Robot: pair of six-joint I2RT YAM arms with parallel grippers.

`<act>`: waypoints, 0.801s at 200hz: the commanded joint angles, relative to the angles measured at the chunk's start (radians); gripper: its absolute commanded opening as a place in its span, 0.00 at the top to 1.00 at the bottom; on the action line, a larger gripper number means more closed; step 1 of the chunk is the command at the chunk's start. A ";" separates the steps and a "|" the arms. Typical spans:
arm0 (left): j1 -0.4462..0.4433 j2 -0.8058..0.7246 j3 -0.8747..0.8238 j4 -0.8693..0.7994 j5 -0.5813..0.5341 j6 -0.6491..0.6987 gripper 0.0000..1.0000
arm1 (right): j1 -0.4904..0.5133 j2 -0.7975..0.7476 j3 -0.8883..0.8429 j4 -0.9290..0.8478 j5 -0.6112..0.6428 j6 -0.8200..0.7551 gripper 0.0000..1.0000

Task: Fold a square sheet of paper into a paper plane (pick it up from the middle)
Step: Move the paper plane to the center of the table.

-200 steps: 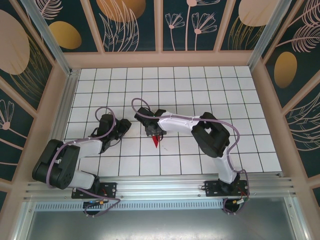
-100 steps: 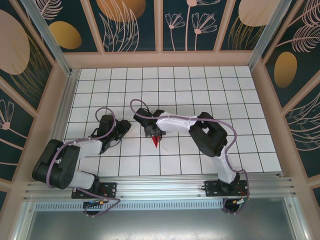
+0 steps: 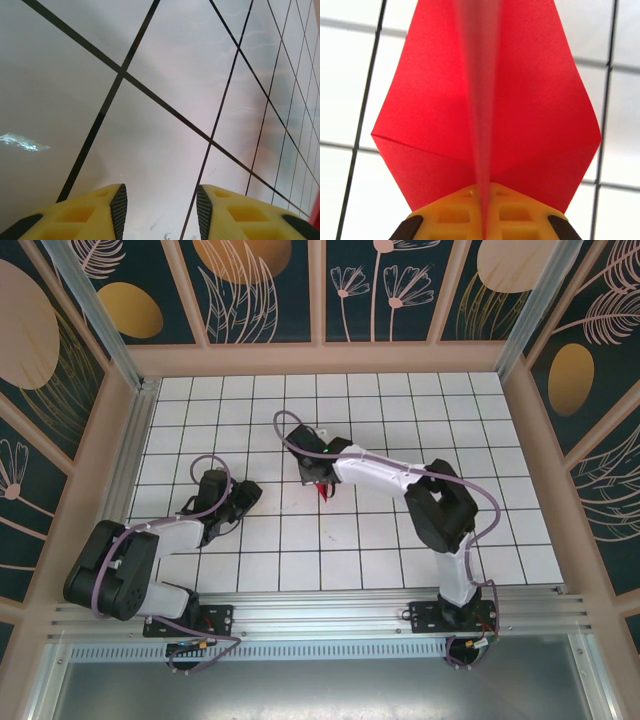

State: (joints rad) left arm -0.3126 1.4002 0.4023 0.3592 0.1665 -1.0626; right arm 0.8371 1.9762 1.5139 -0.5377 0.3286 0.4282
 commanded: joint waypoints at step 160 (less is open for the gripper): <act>0.016 -0.056 0.102 -0.157 -0.062 0.122 0.40 | -0.164 0.286 0.221 0.057 -0.266 -0.459 0.82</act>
State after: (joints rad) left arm -0.3027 1.3525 0.4812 0.2253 0.1143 -0.9684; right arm 0.6796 2.2265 1.6840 -0.4385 0.0727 -0.0246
